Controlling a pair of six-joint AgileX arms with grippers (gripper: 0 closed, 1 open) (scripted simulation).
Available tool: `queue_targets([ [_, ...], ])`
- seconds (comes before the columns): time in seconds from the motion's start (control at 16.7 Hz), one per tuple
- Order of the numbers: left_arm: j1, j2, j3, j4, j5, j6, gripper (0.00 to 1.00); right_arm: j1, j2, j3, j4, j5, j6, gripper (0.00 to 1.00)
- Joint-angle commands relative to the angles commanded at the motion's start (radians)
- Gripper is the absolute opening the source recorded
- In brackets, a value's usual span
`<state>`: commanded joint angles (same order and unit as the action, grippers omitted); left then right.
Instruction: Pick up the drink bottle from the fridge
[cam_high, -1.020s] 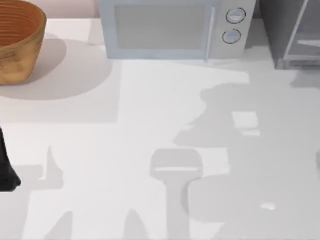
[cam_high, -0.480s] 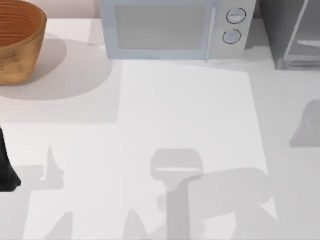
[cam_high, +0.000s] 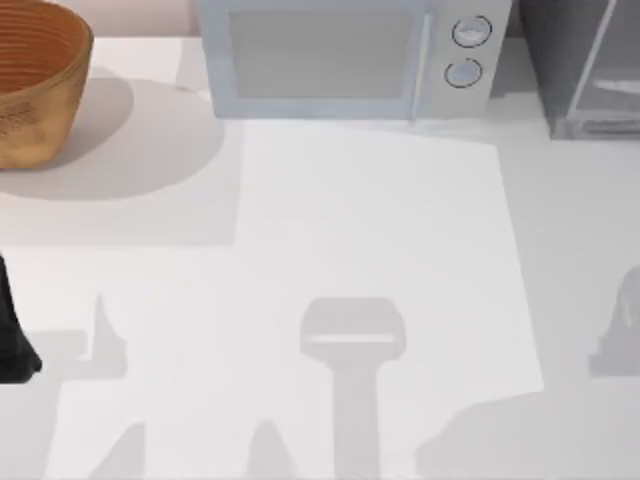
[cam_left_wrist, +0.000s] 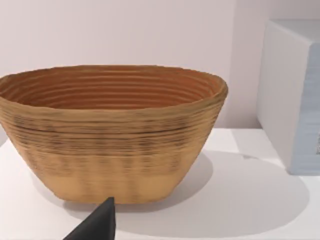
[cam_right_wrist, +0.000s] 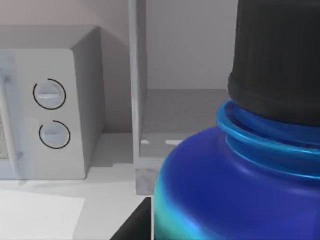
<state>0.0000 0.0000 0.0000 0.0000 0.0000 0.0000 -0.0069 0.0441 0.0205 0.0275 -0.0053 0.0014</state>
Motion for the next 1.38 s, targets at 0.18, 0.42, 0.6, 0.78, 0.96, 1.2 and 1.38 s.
queue_targets([
  [0.18,0.000,0.000,0.000,0.000,0.000,0.000,1.00,0.007,-0.044,-0.021,-0.027,0.005,-0.001,0.00],
  [0.42,0.000,0.000,0.000,0.000,0.000,0.000,1.00,0.004,-0.040,-0.019,-0.026,0.004,0.001,0.00],
  [0.6,0.000,0.000,0.000,0.000,0.000,0.000,1.00,-0.020,-0.057,0.006,-0.004,-0.010,0.029,0.00],
  [0.78,0.000,0.000,0.000,0.000,0.000,0.000,1.00,-0.116,-0.123,0.105,0.087,-0.068,0.149,0.00],
  [0.96,0.000,0.000,0.000,0.000,0.000,0.000,1.00,-0.268,-0.218,0.248,0.218,-0.165,0.362,0.00],
  [1.2,0.000,0.000,0.000,0.000,0.000,0.000,1.00,-0.542,-0.349,0.453,0.409,-0.344,0.785,0.00],
  [1.38,0.000,0.000,0.000,0.000,0.000,0.000,1.00,-0.774,-0.434,0.594,0.542,-0.507,1.173,0.00],
])
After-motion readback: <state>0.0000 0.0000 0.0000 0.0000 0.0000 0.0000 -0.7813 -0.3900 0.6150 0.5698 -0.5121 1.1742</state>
